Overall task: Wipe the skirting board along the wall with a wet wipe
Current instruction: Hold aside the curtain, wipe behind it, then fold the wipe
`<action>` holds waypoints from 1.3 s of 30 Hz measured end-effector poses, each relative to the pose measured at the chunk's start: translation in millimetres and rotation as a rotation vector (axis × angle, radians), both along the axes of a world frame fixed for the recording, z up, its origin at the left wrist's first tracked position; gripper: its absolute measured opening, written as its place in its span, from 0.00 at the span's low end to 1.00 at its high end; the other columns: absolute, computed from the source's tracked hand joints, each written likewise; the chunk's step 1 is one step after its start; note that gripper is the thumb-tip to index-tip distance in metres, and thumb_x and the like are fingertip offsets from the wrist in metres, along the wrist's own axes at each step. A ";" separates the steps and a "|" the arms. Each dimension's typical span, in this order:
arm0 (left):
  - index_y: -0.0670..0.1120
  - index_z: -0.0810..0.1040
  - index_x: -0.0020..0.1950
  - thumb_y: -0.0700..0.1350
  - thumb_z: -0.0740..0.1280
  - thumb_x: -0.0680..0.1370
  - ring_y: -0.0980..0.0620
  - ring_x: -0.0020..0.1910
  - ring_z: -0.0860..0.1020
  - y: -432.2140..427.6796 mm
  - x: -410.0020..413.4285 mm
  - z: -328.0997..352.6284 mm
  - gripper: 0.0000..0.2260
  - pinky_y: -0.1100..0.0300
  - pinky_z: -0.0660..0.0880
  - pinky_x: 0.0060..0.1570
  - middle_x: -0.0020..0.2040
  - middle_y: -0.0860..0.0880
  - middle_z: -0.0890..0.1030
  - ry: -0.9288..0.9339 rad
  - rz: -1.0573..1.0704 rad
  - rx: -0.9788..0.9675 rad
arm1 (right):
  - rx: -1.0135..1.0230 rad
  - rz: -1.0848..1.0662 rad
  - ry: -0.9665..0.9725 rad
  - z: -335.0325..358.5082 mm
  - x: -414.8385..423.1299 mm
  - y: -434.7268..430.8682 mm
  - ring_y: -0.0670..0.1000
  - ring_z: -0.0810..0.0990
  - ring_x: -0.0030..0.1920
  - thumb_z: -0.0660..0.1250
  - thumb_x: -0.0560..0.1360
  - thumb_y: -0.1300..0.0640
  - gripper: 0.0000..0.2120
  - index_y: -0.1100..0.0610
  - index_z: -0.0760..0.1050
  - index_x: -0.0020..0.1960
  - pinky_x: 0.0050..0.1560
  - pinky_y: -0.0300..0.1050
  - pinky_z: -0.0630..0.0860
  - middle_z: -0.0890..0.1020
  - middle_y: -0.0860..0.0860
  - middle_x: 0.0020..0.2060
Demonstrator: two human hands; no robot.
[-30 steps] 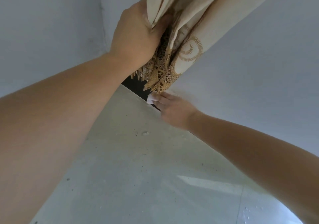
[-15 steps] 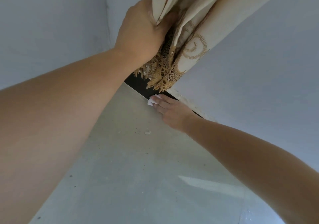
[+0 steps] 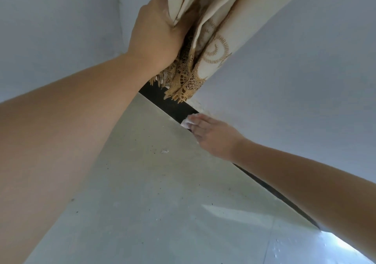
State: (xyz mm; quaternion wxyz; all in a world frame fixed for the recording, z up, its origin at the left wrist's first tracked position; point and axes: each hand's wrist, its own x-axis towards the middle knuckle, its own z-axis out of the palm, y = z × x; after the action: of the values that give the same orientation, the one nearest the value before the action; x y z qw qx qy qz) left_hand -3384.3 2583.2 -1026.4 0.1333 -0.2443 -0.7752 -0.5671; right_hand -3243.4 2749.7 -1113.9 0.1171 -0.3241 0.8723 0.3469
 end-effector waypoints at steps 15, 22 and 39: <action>0.46 0.73 0.45 0.51 0.64 0.79 0.53 0.33 0.76 2.8 30.7 3.6 0.10 0.53 0.75 0.37 0.32 0.55 0.74 -0.077 0.019 0.015 | 0.045 -0.069 -0.035 -3.5 41.3 26.6 0.57 0.66 0.73 0.70 0.72 0.55 0.12 0.56 0.83 0.54 0.74 0.53 0.54 0.76 0.55 0.66; 0.39 0.78 0.50 0.49 0.66 0.79 0.51 0.31 0.78 -4.5 37.6 6.9 0.12 0.54 0.77 0.36 0.33 0.48 0.79 -0.148 0.026 -0.002 | 0.015 -0.467 -0.296 -26.4 78.8 35.4 0.60 0.66 0.70 0.60 0.77 0.66 0.18 0.62 0.73 0.66 0.69 0.53 0.66 0.69 0.58 0.70; 0.41 0.79 0.57 0.55 0.70 0.72 0.45 0.56 0.76 -7.6 10.0 10.7 0.21 0.45 0.75 0.52 0.52 0.48 0.80 -0.084 0.084 -0.076 | -0.137 -0.003 0.102 -26.9 -33.2 -35.0 0.60 0.55 0.76 0.56 0.79 0.62 0.20 0.64 0.68 0.70 0.76 0.55 0.53 0.62 0.60 0.75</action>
State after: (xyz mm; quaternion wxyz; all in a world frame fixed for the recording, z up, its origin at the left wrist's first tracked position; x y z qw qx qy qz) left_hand -3374.2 2575.6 -1015.7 0.1152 -0.1925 -0.8108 -0.5407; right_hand -3276.6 2714.7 -1140.8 0.0508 -0.3119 0.8994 0.3021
